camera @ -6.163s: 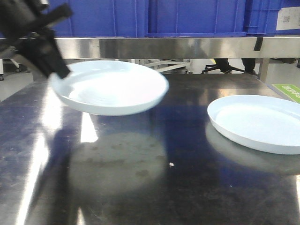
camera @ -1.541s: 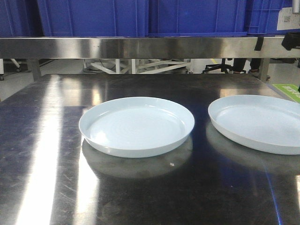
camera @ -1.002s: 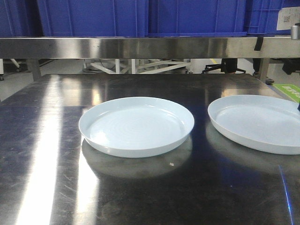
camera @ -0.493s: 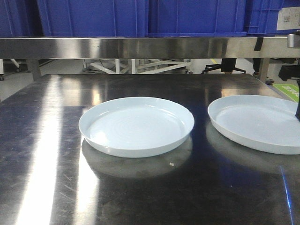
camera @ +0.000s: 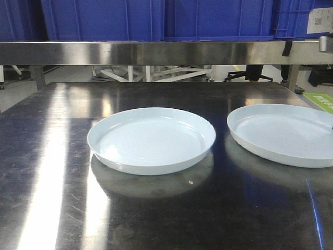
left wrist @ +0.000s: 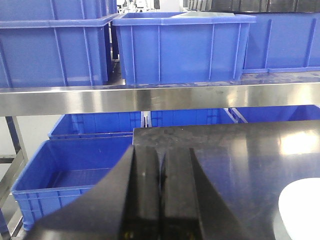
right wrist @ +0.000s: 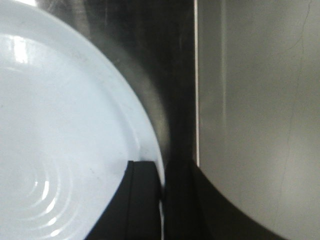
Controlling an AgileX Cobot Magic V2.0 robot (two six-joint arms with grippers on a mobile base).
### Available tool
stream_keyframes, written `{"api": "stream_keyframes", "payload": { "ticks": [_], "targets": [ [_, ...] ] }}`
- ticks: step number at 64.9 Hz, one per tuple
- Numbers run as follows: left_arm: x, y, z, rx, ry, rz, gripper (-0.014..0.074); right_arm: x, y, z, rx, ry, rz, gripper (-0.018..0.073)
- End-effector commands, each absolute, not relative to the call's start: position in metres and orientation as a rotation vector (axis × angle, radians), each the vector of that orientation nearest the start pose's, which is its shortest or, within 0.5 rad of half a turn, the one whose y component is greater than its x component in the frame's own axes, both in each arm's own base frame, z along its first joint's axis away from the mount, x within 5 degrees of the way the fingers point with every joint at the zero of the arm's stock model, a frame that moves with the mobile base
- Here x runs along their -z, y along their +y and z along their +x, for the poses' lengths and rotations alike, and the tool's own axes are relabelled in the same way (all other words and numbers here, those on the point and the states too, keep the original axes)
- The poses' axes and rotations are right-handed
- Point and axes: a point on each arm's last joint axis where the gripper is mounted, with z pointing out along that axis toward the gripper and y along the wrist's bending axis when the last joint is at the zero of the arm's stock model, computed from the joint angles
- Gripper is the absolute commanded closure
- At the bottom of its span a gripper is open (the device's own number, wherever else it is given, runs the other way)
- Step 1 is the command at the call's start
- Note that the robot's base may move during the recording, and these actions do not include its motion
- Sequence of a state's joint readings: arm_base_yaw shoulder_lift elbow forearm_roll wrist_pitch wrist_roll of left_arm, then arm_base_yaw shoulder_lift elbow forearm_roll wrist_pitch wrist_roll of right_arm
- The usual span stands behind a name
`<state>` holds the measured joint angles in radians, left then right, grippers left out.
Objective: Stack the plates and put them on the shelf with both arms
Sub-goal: 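Grasp the rim of the second white plate with the right gripper, then lift the plate with the right gripper and set it onto the center plate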
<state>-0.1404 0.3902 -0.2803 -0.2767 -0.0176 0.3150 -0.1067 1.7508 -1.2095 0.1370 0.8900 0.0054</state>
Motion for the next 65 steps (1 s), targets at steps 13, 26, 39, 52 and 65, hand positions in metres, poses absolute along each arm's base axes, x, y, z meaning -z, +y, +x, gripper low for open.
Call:
{"api": "stream_keyframes", "payload": {
  "ticks": [13,26,39,52,65],
  "targets": [
    [-0.299,-0.011,0.095,0.062,1.47,0.111,0.0514,-0.285,-0.039,0.325,-0.218,2.658,0.332,0.0508],
    [-0.299,-0.011,0.095,0.062,1.47,0.111,0.0514,-0.311,-0.011,0.317,-0.437,2.56,0.299,0.0508],
    [-0.299,-0.011,0.095,0.062,1.47,0.111,0.0514,-0.311,0.042,0.321,-0.552,2.531,0.146,0.0508],
    [-0.299,-0.011,0.095,0.062,1.47,0.111,0.0514,-0.295,0.096,0.332,-0.581,2.493,-0.005,0.0508],
    [-0.299,-0.011,0.095,0.062,1.47,0.111,0.0514,-0.273,0.124,0.343,-0.584,2.484,-0.049,0.0508]
  ]
}}
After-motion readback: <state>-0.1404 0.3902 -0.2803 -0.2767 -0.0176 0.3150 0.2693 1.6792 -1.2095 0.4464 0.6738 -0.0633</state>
